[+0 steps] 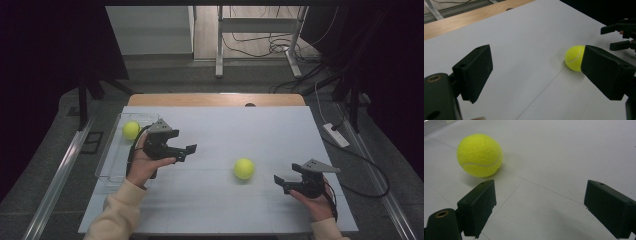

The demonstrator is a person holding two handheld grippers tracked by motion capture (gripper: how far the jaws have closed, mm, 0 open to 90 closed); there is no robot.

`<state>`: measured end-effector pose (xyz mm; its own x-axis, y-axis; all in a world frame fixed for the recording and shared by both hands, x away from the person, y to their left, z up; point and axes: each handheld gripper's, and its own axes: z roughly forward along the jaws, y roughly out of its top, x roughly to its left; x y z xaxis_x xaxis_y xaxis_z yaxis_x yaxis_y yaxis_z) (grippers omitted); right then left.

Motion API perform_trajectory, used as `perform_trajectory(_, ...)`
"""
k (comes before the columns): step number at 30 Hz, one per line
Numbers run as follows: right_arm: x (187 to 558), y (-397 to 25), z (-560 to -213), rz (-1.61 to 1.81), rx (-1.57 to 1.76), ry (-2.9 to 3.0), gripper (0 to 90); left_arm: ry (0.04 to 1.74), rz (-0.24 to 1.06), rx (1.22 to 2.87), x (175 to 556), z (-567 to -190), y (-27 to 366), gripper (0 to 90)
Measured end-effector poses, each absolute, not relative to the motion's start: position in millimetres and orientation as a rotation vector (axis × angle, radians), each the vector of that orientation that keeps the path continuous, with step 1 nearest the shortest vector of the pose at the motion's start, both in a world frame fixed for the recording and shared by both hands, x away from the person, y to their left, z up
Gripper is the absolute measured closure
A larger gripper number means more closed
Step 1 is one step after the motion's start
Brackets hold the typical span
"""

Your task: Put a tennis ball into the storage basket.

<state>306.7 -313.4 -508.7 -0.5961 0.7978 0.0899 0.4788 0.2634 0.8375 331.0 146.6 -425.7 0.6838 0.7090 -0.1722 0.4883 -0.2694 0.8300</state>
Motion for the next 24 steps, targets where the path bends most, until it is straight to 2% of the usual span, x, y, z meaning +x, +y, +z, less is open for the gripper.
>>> perform_trajectory(24,305,-312,-510,1.255,1.167,2.193,10.5,0.871,0.250,1.963,339,-429,114,11.8)
